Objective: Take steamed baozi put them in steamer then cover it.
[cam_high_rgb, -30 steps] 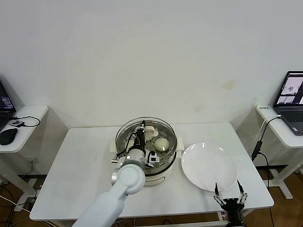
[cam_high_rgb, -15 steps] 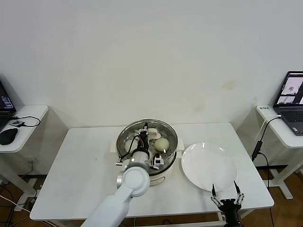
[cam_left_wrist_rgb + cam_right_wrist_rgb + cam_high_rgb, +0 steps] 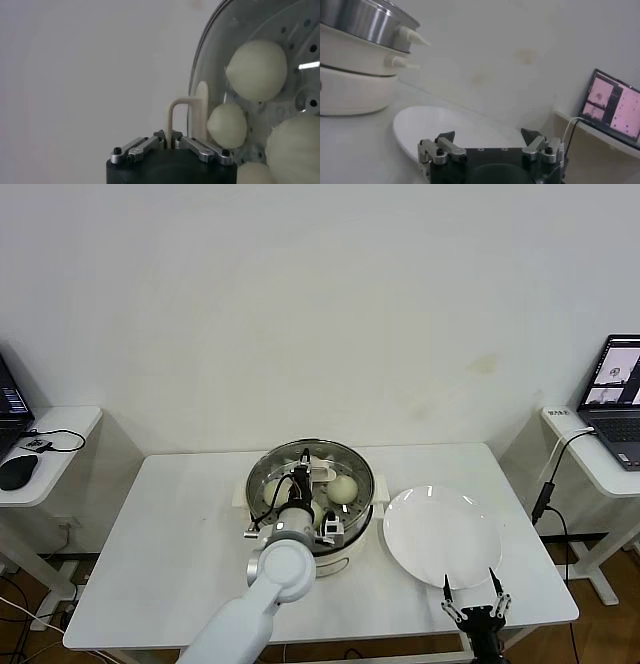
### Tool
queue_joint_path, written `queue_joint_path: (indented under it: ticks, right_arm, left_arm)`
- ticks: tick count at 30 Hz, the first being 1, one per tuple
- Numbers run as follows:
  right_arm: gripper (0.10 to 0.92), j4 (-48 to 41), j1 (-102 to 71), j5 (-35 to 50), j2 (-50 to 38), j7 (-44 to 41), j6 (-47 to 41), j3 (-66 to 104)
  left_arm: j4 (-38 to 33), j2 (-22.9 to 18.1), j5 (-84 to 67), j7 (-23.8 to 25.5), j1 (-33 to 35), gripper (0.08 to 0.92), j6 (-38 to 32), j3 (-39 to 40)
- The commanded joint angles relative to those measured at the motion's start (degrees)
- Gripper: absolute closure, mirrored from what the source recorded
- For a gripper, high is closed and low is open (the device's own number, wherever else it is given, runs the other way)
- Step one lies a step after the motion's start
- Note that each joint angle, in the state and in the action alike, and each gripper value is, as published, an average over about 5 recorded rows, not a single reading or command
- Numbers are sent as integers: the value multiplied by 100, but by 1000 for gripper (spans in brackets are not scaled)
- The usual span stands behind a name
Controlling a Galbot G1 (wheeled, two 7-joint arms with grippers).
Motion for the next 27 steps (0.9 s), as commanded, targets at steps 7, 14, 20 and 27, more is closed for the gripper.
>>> queue_joint_path:
  ticks: [7, 14, 20, 27]
  right_arm:
    - [203, 5, -19, -26, 2, -11, 12, -32]
    - [203, 27, -55, -57, 0, -17, 20, -44]
    - [203, 10, -58, -47, -3, -15, 19, -45]
    - [203, -4, -74, -1, -11, -24, 19, -43]
  left_arm:
    - [-131, -33, 73, -7, 111, 715, -104, -97]
    - [-795, 125, -29, -34, 489, 507, -104, -149]
    - [-1864, 616, -512, -299, 1306, 334, -196, -322]
    - [-3354, 1374, -2580, -1137, 2744, 186, -403, -1316]
